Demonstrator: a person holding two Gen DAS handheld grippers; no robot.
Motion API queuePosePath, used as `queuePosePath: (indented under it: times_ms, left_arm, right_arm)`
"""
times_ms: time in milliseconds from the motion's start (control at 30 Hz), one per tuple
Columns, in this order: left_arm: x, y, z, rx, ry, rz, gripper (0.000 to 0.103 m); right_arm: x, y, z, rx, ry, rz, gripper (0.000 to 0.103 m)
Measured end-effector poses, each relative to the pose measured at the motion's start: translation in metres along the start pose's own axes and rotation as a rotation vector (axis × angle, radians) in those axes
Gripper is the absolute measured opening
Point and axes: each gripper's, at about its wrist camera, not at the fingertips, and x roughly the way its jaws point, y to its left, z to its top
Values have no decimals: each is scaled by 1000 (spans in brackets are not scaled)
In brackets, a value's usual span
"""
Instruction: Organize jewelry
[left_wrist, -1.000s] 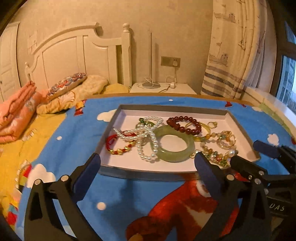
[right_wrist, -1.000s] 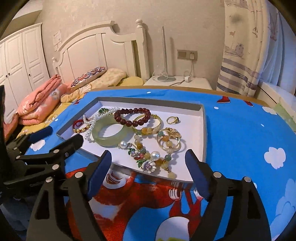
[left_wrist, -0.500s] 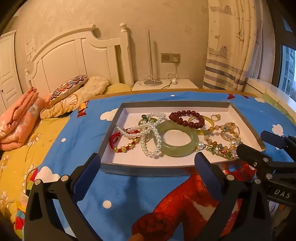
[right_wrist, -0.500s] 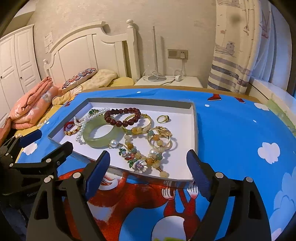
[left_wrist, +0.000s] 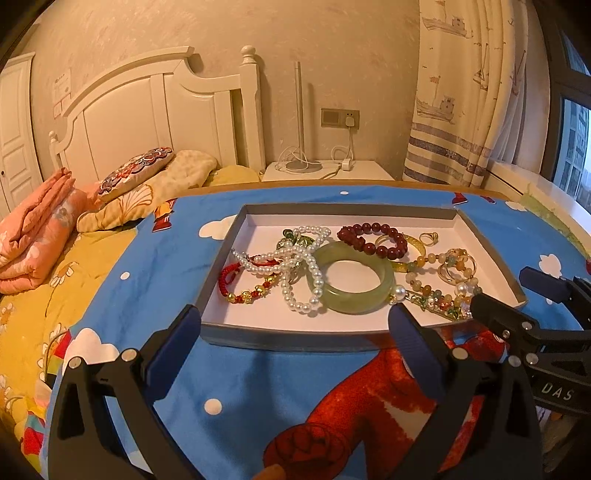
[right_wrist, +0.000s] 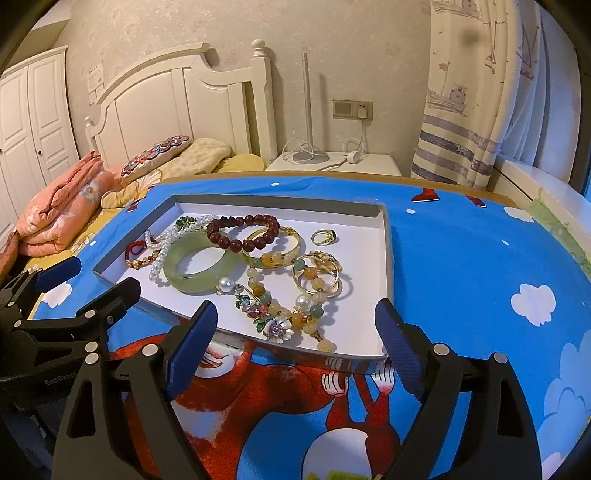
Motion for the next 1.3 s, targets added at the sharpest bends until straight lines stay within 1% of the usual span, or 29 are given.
queuePosePath:
  times_ms: [233, 500, 667, 800, 967, 1100, 1200, 1300]
  left_arm:
    - [0, 0, 1, -1, -4, 0, 101]
    - [-8, -4, 2, 16, -29, 36, 101]
    - [-9, -2, 1, 1, -16, 31, 101]
    - [-12, -4, -1, 12, -31, 46, 101]
    - [-10, -4, -5, 15, -1, 43, 101]
    - [-15, -4, -7, 16, -13, 40, 101]
    - [-18, -2, -8, 17, 47, 20, 101]
    - [-27, 2, -11, 13, 61, 27, 101]
  right_arm:
    - [0, 0, 0, 0, -2, -4, 85]
    - [-1, 0, 0, 0, -6, -8, 86]
    - [-3, 0, -1, 1, -3, -8, 86]
    - [-5, 1, -3, 10, 0, -4, 86]
    - [-9, 3, -8, 13, 3, 4, 86]
    - [-13, 4, -11, 21, 7, 12, 86]
    - [-16, 4, -14, 32, 17, 22, 86]
    - [-21, 6, -19, 37, 28, 27, 86]
